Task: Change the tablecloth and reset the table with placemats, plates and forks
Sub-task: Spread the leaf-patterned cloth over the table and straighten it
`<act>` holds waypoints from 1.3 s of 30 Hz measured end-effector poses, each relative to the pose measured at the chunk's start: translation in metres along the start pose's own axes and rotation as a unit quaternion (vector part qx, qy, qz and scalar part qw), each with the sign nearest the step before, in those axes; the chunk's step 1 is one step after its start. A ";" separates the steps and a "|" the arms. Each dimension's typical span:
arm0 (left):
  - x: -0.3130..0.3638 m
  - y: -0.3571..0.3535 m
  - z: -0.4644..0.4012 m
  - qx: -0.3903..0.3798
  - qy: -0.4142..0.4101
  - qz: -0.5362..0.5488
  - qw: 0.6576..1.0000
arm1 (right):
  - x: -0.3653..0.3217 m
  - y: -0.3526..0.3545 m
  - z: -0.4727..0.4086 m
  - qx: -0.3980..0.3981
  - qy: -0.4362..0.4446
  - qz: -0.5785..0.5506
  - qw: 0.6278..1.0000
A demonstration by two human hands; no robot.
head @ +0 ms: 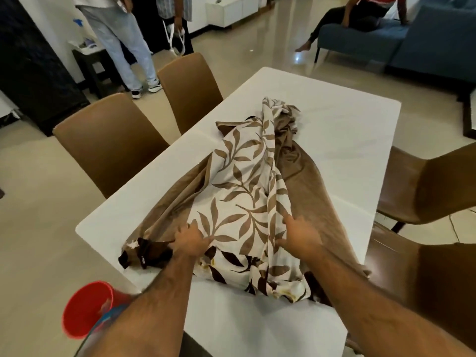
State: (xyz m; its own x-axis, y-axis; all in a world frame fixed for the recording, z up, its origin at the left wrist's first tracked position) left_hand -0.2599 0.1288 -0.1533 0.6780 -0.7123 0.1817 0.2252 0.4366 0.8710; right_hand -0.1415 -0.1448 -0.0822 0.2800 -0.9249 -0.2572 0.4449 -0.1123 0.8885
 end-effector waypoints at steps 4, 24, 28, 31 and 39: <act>-0.050 -0.001 -0.012 -0.065 0.079 0.009 0.995 | 0.028 -0.044 0.001 -0.093 -0.107 0.053 0.989; -0.086 0.029 -0.064 -0.032 0.029 0.011 0.999 | -0.009 -0.054 -0.015 -0.100 -0.129 0.059 0.985; -0.133 0.048 -0.083 -0.054 0.080 0.029 0.995 | 0.005 -0.063 -0.006 -0.120 -0.162 0.087 0.976; -0.135 0.058 -0.091 -0.055 0.080 0.024 0.995 | 0.007 -0.058 -0.008 -0.156 -0.176 0.086 0.968; -0.036 0.033 -0.060 -0.001 -0.044 0.022 0.999 | -0.006 -0.043 -0.018 -0.015 -0.132 0.057 0.989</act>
State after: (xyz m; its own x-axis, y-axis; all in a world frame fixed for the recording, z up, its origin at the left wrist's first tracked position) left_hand -0.2345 0.2018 -0.1585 0.6236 -0.7375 0.2594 0.1984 0.4702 0.8600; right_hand -0.1470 -0.1279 -0.1255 0.1001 -0.9940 -0.0437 0.4490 0.0059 0.8935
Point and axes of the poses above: each hand's wrist, its own z-axis away from the middle knuckle, its own y-axis out of the back of the hand, x = y × z, the point moved 4 cm from there along -z, towards the middle knuckle, and after that the axes turned 2 degrees about -y, right-handed, at the moved point
